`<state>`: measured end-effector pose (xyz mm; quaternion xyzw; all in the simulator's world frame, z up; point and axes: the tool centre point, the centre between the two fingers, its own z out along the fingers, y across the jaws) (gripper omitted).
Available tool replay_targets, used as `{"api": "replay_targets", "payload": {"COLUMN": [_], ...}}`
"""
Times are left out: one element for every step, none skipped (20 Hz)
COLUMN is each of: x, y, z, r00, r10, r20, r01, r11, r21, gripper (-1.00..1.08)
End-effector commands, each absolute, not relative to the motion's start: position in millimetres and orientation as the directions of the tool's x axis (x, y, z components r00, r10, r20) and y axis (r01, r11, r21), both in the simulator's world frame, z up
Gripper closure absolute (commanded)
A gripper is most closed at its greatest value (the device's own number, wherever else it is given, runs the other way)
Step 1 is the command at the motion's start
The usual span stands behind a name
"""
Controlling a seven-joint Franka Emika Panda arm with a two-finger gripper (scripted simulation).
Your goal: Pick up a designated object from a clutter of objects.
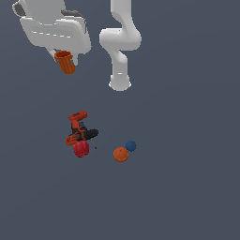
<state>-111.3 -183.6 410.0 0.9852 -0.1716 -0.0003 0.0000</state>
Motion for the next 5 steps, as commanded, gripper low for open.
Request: {"api": "replay_targets", "payload": {"x": [-110.2, -110.0, -109.8, -109.7, -109.6], "y": [-188.6, -189.3, -190.1, -190.6, -190.7], "z": [414.8, 415.9, 416.6, 417.0, 417.1], "r00": [0.941, 0.942, 0.942, 0.942, 0.942], "r10": [-0.337, -0.337, -0.337, -0.337, -0.337], "r20": [0.000, 0.000, 0.000, 0.000, 0.000], "r01": [-0.337, -0.337, -0.337, -0.337, -0.337], "r11": [-0.941, -0.942, -0.942, -0.942, -0.942], "r21": [0.000, 0.001, 0.001, 0.001, 0.001], "gripper": [1.08, 1.08, 1.08, 1.08, 1.08]}}
